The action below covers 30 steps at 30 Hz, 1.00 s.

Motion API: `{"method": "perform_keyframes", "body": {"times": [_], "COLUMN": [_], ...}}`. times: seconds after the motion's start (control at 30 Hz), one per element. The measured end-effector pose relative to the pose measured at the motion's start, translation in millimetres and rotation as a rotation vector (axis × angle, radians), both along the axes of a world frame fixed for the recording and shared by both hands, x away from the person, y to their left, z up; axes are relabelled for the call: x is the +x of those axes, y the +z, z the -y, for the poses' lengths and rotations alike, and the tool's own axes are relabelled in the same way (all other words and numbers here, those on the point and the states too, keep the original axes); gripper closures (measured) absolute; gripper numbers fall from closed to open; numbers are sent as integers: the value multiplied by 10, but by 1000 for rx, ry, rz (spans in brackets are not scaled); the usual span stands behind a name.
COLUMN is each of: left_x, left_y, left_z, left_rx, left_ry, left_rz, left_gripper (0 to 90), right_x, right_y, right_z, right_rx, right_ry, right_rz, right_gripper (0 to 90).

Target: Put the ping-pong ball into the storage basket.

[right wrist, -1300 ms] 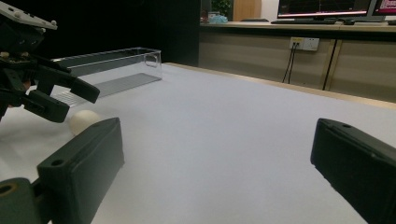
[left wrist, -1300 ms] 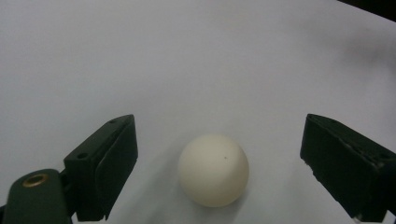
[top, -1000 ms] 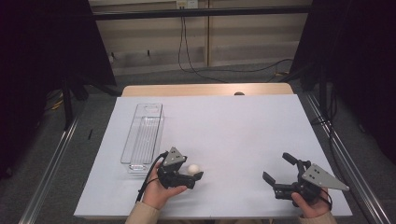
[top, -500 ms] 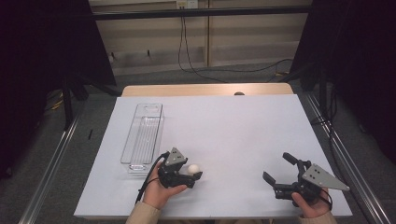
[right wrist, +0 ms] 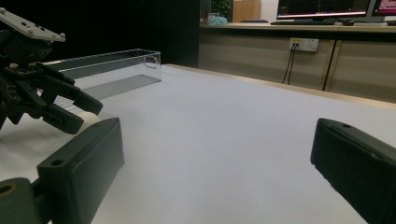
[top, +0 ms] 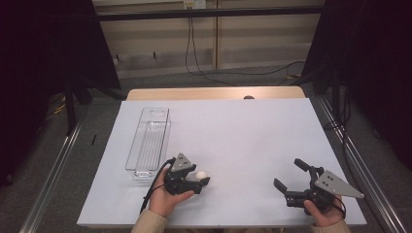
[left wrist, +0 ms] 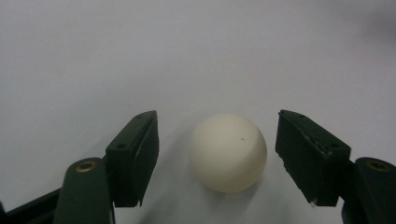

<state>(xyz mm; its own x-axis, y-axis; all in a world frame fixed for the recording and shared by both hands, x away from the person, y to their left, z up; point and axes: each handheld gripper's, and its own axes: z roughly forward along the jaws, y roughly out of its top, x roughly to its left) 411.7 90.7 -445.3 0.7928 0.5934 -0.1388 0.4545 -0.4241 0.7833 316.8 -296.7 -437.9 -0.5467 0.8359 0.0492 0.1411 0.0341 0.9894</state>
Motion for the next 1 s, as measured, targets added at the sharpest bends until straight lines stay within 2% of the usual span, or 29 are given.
{"method": "perform_keyframes", "body": {"times": [0.13,0.17,0.43,0.7,0.77,0.9,0.93,1.0], "left_x": [-1,1,-2,5,8,17,19,19], "left_y": [10,5,9,1,0,-12,-6,-10], "left_z": [-8,-10,-11,-5,-3,17,14,21], "left_rx": [12,-4,18,-8,2,-5,11,5], "left_ry": [17,13,19,8,9,1,-5,-8], "left_rz": [3,-3,2,-14,-17,-25,-27,-27], "left_gripper": [319,322,342,349,352,365,367,374], "right_x": [0,1,1,0,2,-3,-2,-1], "right_y": [0,0,0,1,1,4,4,3], "right_z": [-1,-2,-1,5,-1,6,8,12], "right_rx": [1,0,0,-5,1,-8,-7,-5], "right_ry": [0,-1,-1,3,-1,0,-1,-4], "right_rz": [1,0,0,2,-1,2,2,3], "right_gripper": [21,21,21,21,21,21,21,21]}}
